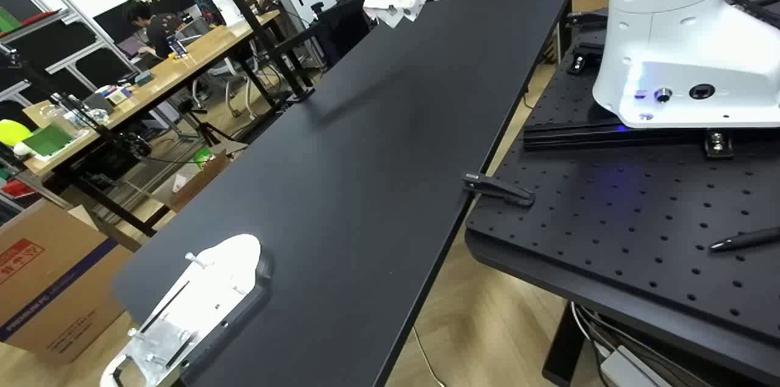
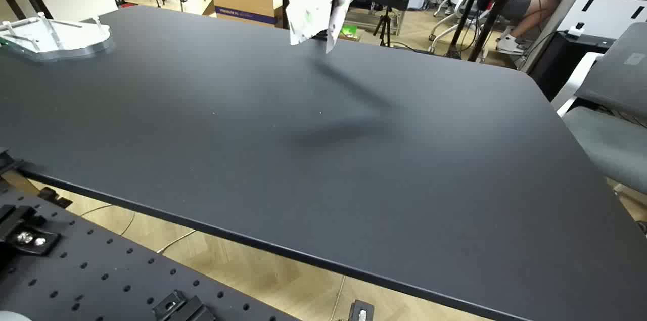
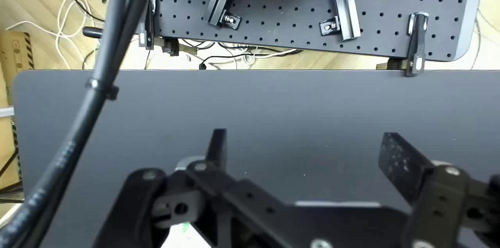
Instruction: Remove the white cloth from the black stand
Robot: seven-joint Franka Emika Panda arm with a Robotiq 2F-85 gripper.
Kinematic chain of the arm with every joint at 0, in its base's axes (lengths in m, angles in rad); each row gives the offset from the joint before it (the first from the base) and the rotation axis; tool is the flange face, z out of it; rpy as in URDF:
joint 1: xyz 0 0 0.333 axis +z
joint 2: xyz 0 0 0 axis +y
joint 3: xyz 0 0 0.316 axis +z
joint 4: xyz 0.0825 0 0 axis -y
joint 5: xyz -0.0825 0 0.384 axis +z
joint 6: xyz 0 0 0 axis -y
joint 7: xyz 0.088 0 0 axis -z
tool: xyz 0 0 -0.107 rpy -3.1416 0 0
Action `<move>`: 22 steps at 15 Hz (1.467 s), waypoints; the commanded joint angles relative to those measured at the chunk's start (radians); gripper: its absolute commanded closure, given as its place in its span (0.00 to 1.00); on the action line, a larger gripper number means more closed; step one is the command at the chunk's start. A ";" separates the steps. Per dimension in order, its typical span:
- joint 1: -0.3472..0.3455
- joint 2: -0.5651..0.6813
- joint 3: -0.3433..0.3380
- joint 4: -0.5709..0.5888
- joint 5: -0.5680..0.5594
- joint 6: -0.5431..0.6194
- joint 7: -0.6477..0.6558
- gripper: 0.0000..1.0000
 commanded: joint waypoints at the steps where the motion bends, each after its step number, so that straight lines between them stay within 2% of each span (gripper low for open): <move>1: 0.019 0.004 -0.013 0.002 -0.008 0.001 0.011 0.00; 10: 0.019 0.003 -0.013 0.002 -0.008 0.002 0.011 0.00; 12: 0.002 -0.002 -0.031 0.000 -0.043 0.056 -0.003 0.00; 15: 0.005 0.006 -0.077 0.004 -0.179 0.154 -0.116 0.00; 18: 0.019 0.040 -0.153 0.025 -0.308 0.236 -0.299 0.00; 20: 0.025 0.073 -0.219 0.038 -0.358 0.297 -0.431 0.00; 22: 0.014 0.115 -0.279 0.051 -0.364 0.375 -0.501 0.00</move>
